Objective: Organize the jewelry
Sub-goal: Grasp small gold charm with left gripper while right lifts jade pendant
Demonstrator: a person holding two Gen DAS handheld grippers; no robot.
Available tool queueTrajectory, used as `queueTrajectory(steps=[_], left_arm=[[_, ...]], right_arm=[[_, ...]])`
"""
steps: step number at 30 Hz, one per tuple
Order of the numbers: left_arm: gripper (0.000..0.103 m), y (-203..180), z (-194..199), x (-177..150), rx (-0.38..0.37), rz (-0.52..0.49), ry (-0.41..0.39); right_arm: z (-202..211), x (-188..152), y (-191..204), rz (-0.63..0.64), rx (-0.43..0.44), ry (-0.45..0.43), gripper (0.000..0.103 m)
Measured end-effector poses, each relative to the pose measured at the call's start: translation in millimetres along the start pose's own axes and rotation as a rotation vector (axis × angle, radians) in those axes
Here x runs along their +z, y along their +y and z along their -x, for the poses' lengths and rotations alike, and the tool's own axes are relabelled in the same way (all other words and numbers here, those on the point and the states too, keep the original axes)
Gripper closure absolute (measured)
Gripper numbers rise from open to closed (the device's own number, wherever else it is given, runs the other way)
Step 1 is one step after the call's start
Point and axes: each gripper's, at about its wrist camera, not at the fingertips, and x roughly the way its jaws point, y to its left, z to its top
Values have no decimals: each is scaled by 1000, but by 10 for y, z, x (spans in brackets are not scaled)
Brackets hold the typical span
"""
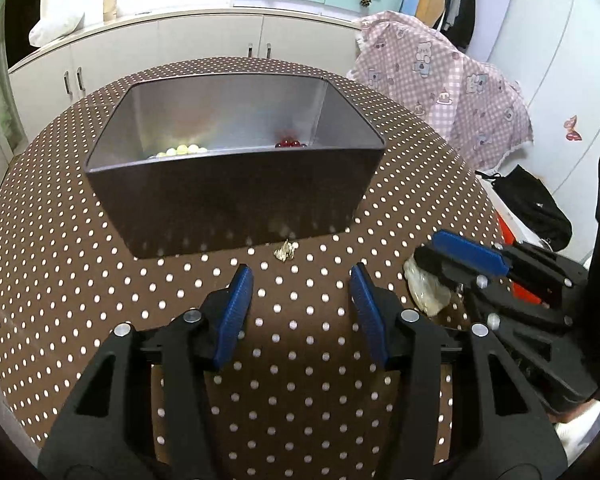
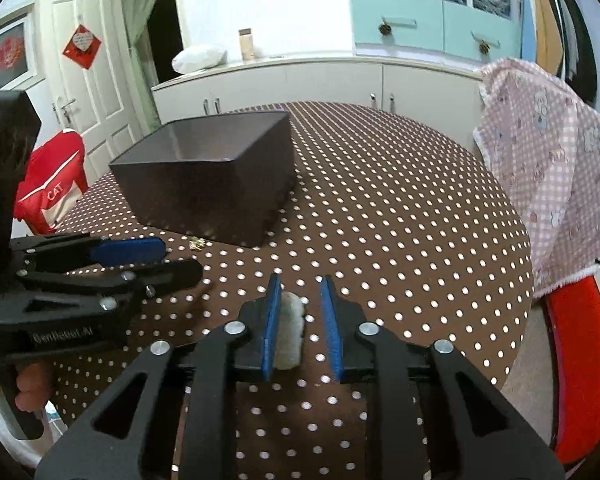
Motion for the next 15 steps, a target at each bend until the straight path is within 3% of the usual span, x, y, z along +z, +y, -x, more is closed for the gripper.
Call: queueTrajectory(steps=[1,6,11,15], left_arm=[[53,-8,-23,13,2,-1,3],[65,-17,-93,46,42,-4,-4],[69,10,-115,64,52,-5,-10],[82,26,-144,89,85,-5,-13]], right_arm=[[2,-17,-10,0,2,0,63],[25,-79,-8,-5,23,9,55],[63,-139,119,46,21,11,49],[71,-193,189,84,0,0,50]])
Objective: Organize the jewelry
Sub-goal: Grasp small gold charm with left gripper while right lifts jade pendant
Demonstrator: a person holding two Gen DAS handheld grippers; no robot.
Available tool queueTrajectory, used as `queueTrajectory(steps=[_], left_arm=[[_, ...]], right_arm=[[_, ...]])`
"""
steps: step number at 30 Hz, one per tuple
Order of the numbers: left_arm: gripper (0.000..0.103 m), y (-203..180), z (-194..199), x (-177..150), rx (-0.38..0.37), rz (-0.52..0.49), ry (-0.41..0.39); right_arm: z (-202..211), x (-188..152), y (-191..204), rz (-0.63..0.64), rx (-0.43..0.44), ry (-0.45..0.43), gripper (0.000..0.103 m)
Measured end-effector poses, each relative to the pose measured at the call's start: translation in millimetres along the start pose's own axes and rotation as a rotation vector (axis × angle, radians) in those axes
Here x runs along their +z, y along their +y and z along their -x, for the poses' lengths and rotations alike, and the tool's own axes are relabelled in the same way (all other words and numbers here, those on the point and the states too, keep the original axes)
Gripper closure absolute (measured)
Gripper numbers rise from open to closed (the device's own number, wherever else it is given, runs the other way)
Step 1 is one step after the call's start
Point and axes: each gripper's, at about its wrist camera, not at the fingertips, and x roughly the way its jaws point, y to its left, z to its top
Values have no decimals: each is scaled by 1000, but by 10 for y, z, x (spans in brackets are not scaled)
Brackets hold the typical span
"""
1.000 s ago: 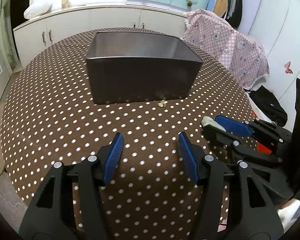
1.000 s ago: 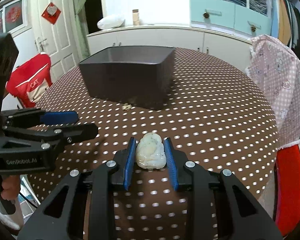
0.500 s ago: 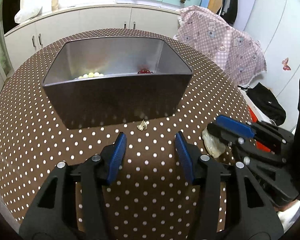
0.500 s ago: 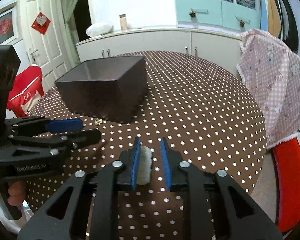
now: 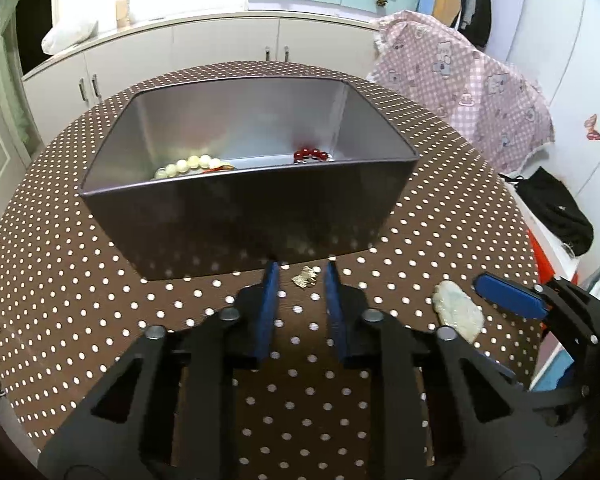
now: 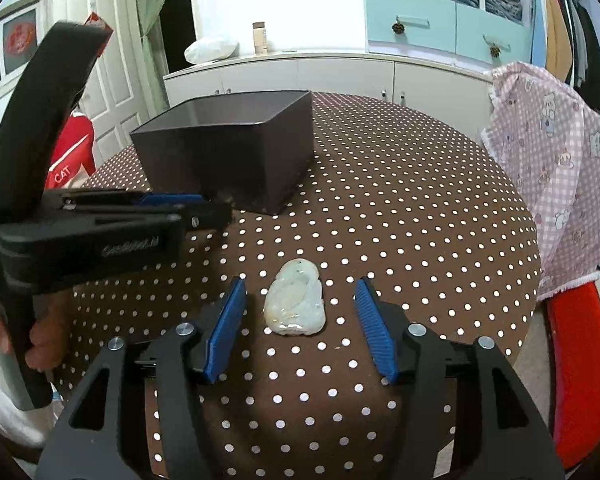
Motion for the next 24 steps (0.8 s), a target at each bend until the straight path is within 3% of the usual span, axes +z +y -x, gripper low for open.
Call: queueTrajectory(steps=[2,4,5,24], left_arm=[[87,24,-4,6,3,4,0],[90,42,-1,1,2,12,-2],[91,57,1,-7,2,14,-2],[94,190,324,-199,-11,24,-85]], right_arm=[[10,-22,15,11,-20,-4,56],[27,-40,4,10,-17,-6,72],[40,-48,-6,4,-13,-7,75],[139,49,37,-1,-20,-34,76]])
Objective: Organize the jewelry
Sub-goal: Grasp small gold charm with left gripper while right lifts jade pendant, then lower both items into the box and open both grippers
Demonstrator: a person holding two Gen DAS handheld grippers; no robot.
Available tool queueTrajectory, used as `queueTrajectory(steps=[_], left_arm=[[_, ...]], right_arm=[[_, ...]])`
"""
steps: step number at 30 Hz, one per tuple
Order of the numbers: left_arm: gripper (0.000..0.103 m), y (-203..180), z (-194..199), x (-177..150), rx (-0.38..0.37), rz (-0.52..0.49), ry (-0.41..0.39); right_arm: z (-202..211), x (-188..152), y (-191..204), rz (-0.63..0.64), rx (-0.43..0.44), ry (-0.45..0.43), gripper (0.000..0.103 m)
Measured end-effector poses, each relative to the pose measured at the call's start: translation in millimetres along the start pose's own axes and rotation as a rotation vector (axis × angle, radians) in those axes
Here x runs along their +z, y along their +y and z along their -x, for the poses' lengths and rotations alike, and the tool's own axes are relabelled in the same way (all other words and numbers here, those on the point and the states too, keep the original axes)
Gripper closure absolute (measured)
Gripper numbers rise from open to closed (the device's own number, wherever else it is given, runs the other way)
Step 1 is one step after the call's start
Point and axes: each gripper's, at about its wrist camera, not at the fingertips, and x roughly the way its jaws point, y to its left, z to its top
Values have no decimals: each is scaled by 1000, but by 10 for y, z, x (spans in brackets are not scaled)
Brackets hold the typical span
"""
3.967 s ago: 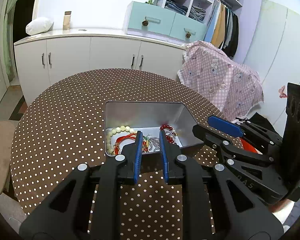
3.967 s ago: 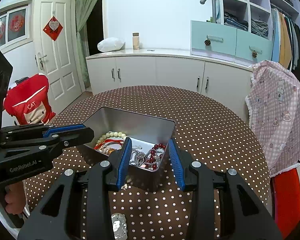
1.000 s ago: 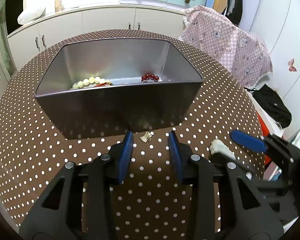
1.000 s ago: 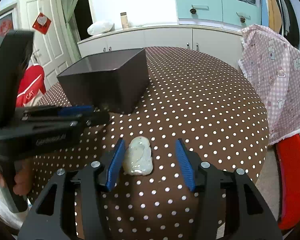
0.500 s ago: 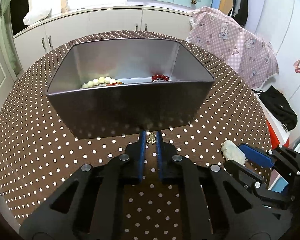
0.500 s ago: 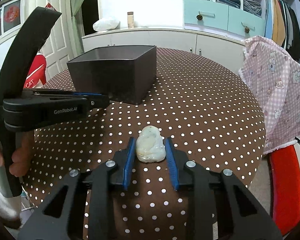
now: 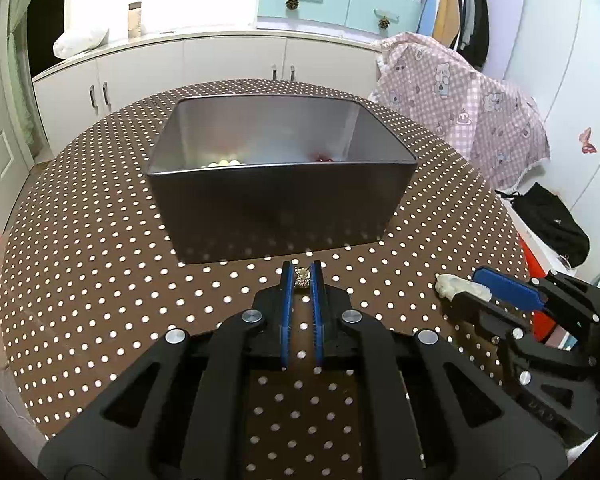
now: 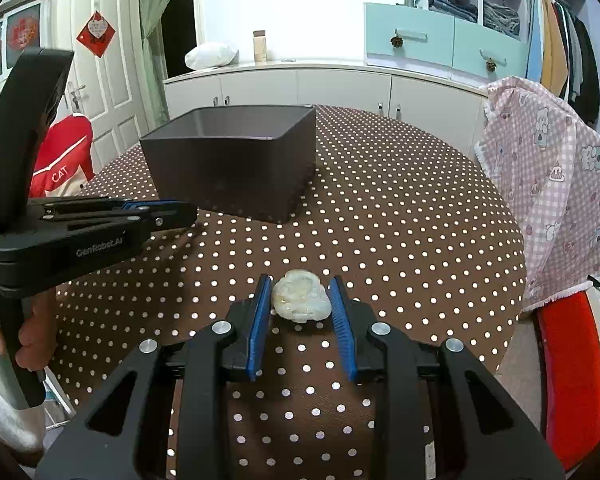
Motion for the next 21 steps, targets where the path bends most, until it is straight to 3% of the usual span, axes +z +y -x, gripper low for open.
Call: queueTrajectory(steps=[10,11,12,21], left_arm=[[94,172,214,6,1,30,-61],[94,186,235,10,2,33,-67],[94,190,246,18,2,35,-70],[94,291,329,47,6,48,-98]], right_arm=[[44,92,22,8,-14,-30,77],[48,112,27,11,-15,-36,80],[47,137,22,11,-11,-35,96],[11,171,47,6,-7,-35,96]])
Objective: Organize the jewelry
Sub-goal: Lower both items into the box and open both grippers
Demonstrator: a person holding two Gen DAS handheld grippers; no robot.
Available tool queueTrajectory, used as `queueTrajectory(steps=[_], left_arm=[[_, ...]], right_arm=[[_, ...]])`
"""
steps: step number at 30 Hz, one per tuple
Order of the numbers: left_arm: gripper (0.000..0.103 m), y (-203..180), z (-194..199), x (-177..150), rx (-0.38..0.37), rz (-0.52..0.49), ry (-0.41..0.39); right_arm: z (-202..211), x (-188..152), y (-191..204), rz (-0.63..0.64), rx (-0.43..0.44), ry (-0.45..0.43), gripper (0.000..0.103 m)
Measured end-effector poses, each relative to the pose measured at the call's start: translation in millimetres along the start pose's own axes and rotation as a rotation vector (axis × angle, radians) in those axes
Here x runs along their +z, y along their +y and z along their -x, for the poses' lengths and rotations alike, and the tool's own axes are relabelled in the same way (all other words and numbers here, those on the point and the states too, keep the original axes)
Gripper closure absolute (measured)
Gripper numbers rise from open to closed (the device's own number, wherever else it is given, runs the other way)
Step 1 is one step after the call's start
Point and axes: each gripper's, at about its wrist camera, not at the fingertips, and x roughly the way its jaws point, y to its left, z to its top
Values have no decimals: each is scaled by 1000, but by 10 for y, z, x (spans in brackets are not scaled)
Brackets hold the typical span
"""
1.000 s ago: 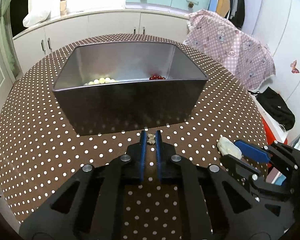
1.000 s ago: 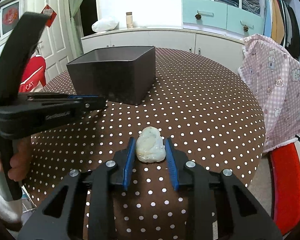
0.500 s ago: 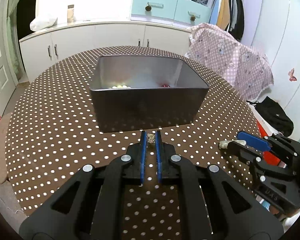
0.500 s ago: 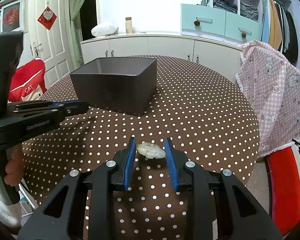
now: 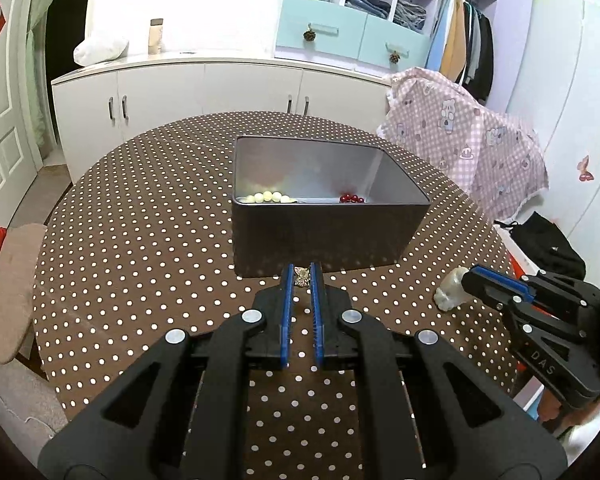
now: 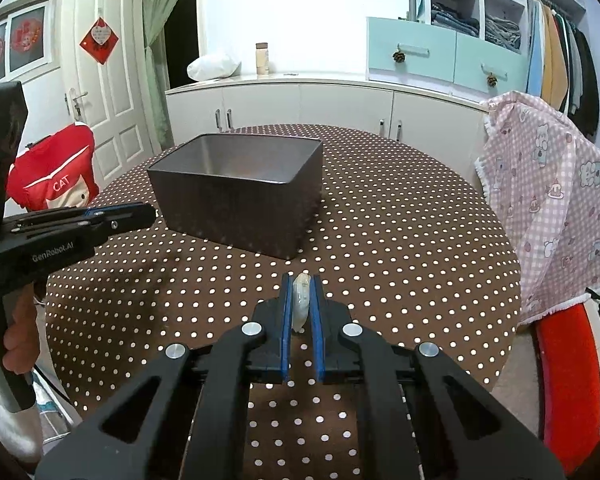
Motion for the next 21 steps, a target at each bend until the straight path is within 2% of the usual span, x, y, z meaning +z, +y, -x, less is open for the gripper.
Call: queueTrajectory(steps=[9,21], left_arm=[[94,25,14,41,-16,8,-13],[94,-38,101,381,-13,-31,-92]], right_arm=[[26,93,-40,-2,-19,-12,96],[153,522,5,46,-15,-136,96]])
